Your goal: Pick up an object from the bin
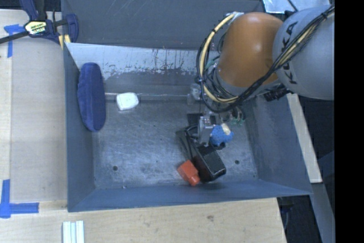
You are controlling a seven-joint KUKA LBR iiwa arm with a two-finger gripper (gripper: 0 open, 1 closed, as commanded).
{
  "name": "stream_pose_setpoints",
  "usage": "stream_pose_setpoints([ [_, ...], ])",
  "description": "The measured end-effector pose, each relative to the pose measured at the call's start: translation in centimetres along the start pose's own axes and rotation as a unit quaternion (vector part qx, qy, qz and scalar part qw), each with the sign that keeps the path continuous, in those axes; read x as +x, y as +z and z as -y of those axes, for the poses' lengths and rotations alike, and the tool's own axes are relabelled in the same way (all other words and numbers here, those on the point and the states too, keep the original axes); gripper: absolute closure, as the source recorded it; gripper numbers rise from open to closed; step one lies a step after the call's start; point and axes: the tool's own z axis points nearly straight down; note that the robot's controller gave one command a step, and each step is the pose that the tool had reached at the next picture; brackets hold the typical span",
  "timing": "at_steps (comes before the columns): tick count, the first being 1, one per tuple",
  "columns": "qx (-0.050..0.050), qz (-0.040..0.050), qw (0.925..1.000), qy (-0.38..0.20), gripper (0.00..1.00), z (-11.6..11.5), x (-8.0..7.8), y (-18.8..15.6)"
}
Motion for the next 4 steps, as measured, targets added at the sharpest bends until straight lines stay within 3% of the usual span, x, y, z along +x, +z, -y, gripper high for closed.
stream_pose_setpoints([
  [1,0.002,0.0042,0.9811,-0.193,0.0,4.1,-1.3,5.4],
  [2,0.0,0.001,0.9001,-0.436,0.0,5.7,-3.9,8.6],
  [3,-0.001,0.0013,0.9005,-0.435,1.0,5.6,-4.0,8.5],
  [4,0.001,0.0039,0.9108,-0.413,1.0,4.2,-2.7,-6.9],
])
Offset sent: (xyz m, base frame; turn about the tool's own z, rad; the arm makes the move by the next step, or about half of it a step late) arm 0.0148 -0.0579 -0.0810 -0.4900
